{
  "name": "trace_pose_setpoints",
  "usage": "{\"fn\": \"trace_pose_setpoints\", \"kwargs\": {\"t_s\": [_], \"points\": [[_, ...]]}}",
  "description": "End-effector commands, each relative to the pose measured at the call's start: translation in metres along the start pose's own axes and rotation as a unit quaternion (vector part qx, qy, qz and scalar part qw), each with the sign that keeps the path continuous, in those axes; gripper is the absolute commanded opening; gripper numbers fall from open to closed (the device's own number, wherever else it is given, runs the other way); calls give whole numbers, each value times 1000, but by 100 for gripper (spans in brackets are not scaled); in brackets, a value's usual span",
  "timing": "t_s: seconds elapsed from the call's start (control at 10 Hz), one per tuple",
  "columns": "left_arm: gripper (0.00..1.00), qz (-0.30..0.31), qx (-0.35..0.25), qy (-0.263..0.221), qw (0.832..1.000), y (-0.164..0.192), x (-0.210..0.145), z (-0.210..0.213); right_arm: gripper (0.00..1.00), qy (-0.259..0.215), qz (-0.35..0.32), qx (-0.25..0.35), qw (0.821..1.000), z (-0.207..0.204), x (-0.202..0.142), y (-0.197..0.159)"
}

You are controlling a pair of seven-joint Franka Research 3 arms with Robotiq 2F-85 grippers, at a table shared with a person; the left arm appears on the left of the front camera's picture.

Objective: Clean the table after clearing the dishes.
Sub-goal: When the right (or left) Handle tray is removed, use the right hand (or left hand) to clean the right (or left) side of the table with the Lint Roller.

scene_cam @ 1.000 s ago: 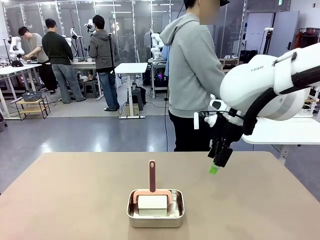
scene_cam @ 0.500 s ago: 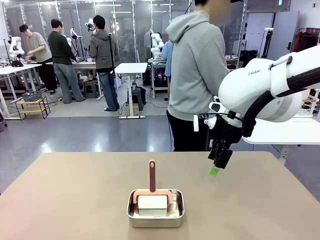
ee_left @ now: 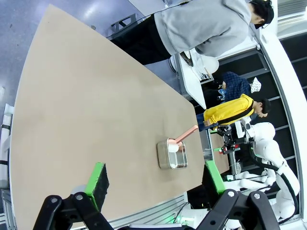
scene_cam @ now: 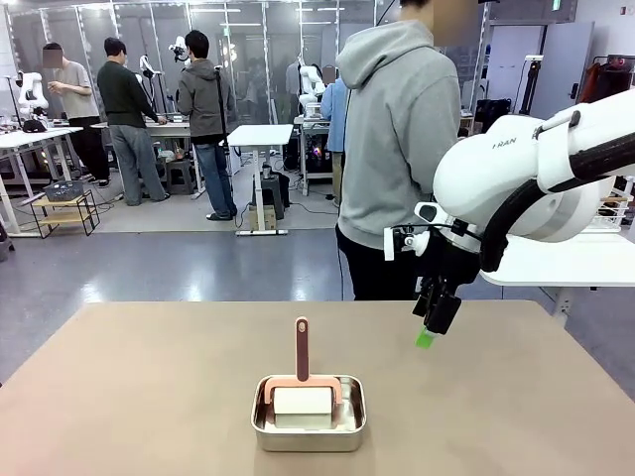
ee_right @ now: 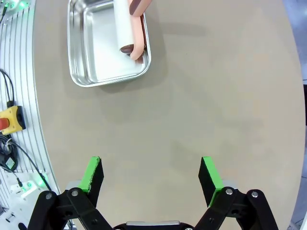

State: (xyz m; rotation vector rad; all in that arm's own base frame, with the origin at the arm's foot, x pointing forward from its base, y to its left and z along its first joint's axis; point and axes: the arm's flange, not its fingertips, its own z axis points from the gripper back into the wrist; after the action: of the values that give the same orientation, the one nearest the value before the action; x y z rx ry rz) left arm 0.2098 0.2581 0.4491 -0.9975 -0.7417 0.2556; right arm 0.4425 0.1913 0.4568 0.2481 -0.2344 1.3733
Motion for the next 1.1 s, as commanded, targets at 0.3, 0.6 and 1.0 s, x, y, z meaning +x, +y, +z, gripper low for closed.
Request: {"fn": "trace_pose_setpoints", "kwargs": {"t_s": [0.3,0.6,1.0], "points": [[100,4,-7,1,1000,-4,2,3,100,22,82,84,993,-12,74,-37],[100,4,-7,1,1000,-4,2,3,100,71,110,145,981,-34,128,-59],[100,4,-7,1,1000,-4,2,3,100,123,109,180,970,-57,173,-61]]}}
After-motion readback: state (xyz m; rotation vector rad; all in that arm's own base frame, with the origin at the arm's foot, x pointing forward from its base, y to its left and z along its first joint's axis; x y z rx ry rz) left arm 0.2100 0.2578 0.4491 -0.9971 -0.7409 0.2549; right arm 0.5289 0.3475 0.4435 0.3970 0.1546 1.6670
